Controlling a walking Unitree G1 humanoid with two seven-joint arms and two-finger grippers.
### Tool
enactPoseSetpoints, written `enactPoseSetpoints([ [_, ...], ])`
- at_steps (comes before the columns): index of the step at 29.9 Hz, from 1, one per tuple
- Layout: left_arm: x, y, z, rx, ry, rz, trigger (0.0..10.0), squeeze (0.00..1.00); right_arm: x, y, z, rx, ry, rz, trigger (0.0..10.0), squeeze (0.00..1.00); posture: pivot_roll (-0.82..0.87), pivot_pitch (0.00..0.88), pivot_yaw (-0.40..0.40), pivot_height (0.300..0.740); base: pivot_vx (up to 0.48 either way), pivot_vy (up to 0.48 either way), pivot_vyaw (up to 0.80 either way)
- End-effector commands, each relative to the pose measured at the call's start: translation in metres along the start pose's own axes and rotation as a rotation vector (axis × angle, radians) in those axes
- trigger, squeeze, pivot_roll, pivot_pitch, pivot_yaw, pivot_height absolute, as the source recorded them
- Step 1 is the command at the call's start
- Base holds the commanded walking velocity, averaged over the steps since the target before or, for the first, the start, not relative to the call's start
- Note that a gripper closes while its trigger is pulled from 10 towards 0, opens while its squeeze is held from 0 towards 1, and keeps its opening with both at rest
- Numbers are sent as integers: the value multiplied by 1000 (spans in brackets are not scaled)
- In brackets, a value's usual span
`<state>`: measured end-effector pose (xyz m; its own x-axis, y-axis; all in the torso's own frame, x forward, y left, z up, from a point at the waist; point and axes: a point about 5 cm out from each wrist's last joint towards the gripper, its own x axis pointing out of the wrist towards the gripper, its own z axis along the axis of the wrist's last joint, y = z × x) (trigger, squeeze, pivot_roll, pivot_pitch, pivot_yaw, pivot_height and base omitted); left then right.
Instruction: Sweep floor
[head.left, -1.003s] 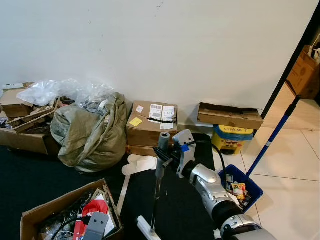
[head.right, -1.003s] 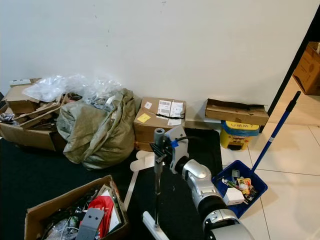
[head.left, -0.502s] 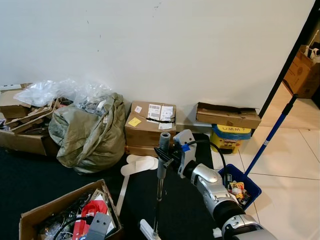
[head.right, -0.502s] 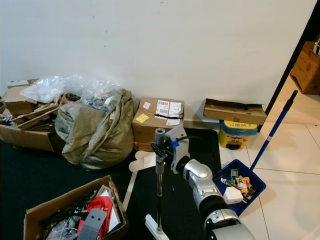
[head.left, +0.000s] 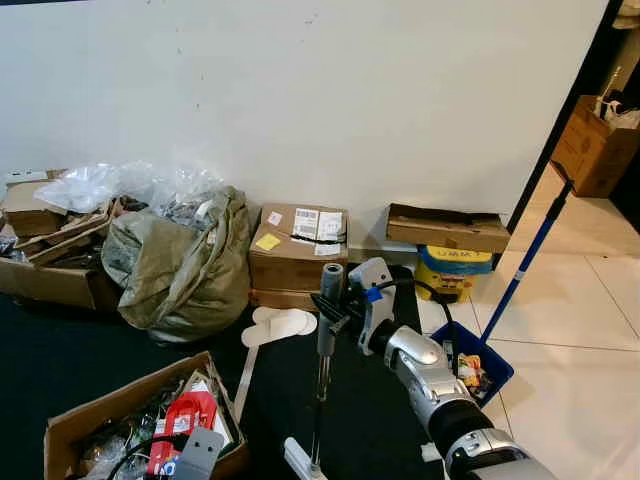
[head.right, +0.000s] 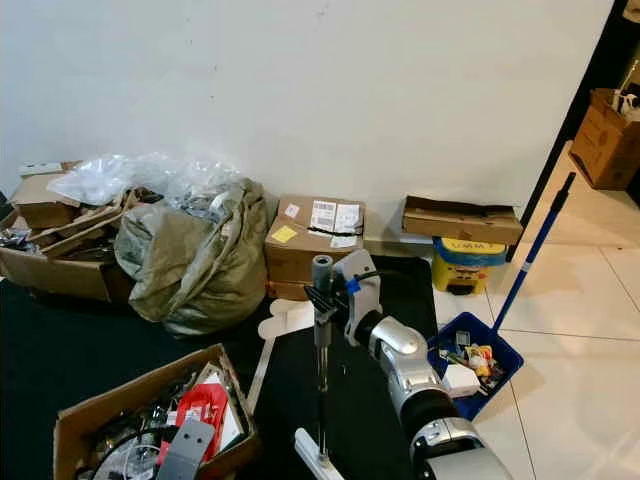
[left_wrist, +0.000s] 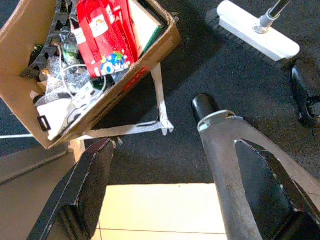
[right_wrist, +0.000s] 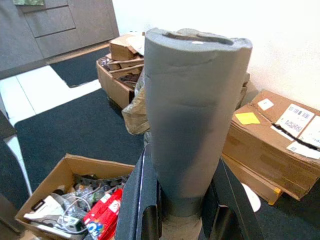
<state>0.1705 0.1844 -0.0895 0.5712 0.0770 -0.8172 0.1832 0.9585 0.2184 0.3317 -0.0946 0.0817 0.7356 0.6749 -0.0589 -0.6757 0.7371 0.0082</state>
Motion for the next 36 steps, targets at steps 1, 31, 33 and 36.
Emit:
enactPoseSetpoints([
  [1,-1,2,-6,14,19,-2,10000,0,2,2,4,2,-21,4,10000,0,-72,24,23,740,-292,0,0],
  [31,-1,-1,-5,-9,-3,-24,10000,0,-2,-7,2,-61,57,-17,10000,0,-66,38,19,740,-240,0,0],
  [33,-1,-1,-4,-9,-5,-30,10000,0,-2,-9,2,-66,62,-19,10000,0,-66,38,19,740,0,0,0],
  [36,-1,-1,-5,-21,-4,-37,10000,0,-2,-9,2,-68,68,-18,10000,0,-64,40,21,740,0,-266,0],
])
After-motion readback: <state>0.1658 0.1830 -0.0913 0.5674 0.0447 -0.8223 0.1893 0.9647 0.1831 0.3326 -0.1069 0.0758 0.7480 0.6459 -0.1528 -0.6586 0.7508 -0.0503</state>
